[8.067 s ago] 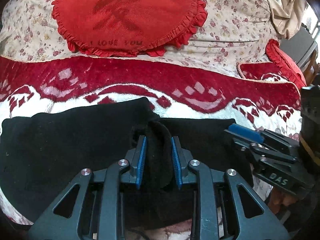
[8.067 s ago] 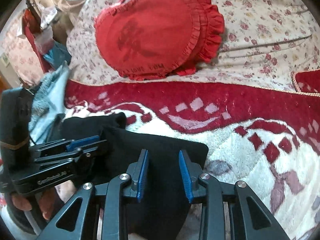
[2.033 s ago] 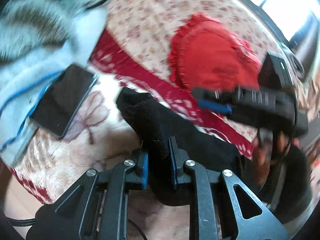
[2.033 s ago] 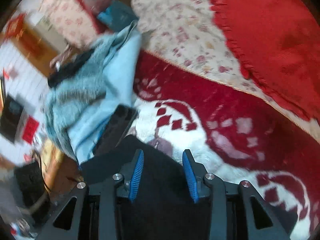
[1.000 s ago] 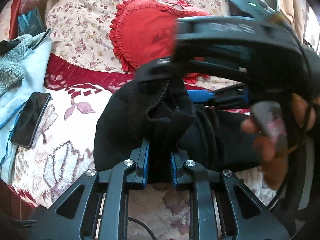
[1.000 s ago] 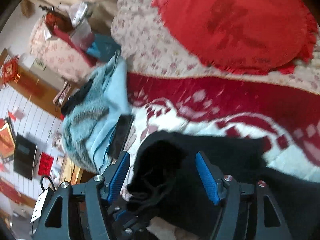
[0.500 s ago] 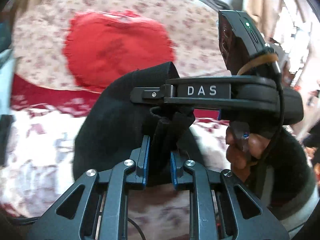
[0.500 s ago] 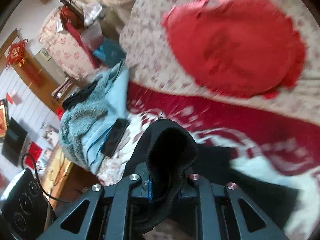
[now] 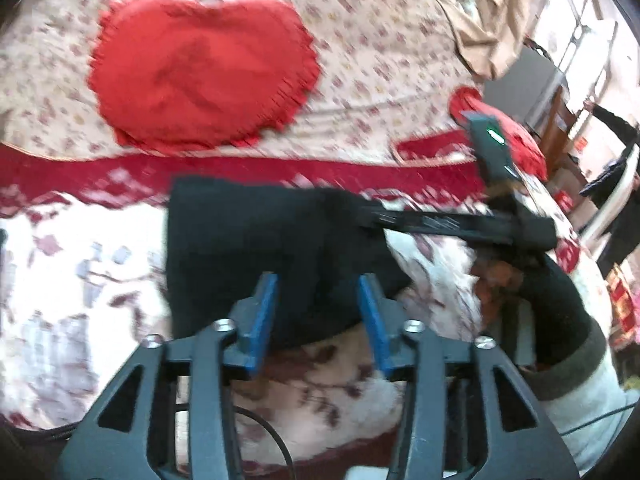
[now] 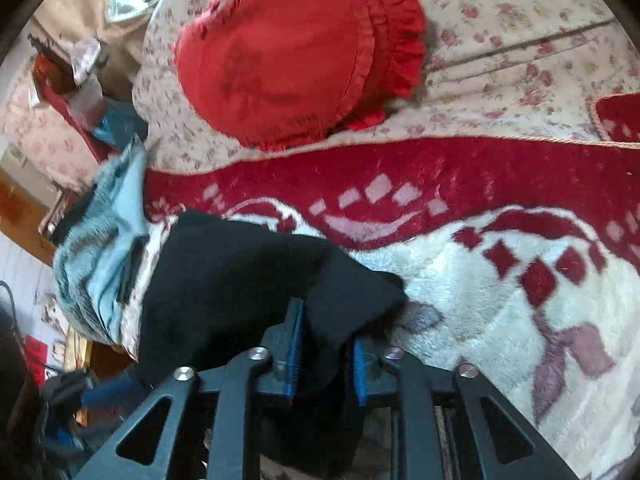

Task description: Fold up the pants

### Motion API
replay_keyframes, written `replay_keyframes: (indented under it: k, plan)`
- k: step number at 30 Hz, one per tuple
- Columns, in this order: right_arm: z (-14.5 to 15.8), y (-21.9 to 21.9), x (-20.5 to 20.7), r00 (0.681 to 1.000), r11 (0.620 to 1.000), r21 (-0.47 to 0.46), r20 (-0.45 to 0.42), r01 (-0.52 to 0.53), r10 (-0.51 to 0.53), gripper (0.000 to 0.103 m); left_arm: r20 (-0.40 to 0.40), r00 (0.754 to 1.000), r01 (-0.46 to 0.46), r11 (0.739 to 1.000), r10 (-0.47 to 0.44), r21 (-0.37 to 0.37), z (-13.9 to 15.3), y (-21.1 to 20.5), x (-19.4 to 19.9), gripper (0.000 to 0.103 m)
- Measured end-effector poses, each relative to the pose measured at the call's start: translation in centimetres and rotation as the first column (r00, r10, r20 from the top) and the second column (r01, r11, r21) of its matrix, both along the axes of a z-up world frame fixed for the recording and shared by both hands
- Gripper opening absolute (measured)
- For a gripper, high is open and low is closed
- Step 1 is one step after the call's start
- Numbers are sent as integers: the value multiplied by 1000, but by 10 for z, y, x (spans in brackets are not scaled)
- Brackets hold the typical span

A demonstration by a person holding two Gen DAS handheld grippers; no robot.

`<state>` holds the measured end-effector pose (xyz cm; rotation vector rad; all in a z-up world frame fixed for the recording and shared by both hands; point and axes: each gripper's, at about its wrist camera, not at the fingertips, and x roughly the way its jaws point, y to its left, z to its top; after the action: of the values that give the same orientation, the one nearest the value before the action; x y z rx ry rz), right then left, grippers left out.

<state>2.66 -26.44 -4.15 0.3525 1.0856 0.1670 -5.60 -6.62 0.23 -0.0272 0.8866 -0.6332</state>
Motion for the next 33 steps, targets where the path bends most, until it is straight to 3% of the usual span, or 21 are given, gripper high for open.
replay_keyframes:
  k: [3,5,7,11,15,20,26,33]
  plan:
    - [26,-4,-12,997,996,-70,62,54,-50,30,42,996,-79,996,77,32,5,4,19,49]
    - [42,-5,-16,993,999,-5,107,48,-48,30,44,993,-116,992,114,44,0,4,33,49]
    - [51,11,-14,990,999,25,138,-26,22,30,35,989,-144,986,141,80,-13,1,50,49]
    - [26,40,4,992,995,-5,80,-98,98,30,3,985,-174,976,175,131,-35,-2,72,49]
    - [-12,42,25,997,996,-50,19,-71,72,30,-29,979,-194,966,202,171,-52,-10,90,49]
    - [-21,42,47,996,991,-99,17,-87,89,30,-33,976,-207,960,216,187,-62,-14,99,49]
    - [-12,44,43,995,986,-136,13,-98,101,30,-30,974,-215,961,223,177,-58,-13,94,49]
    - [17,59,-4,989,974,-189,47,-127,138,30,-29,973,-223,961,230,164,-50,-8,79,49]
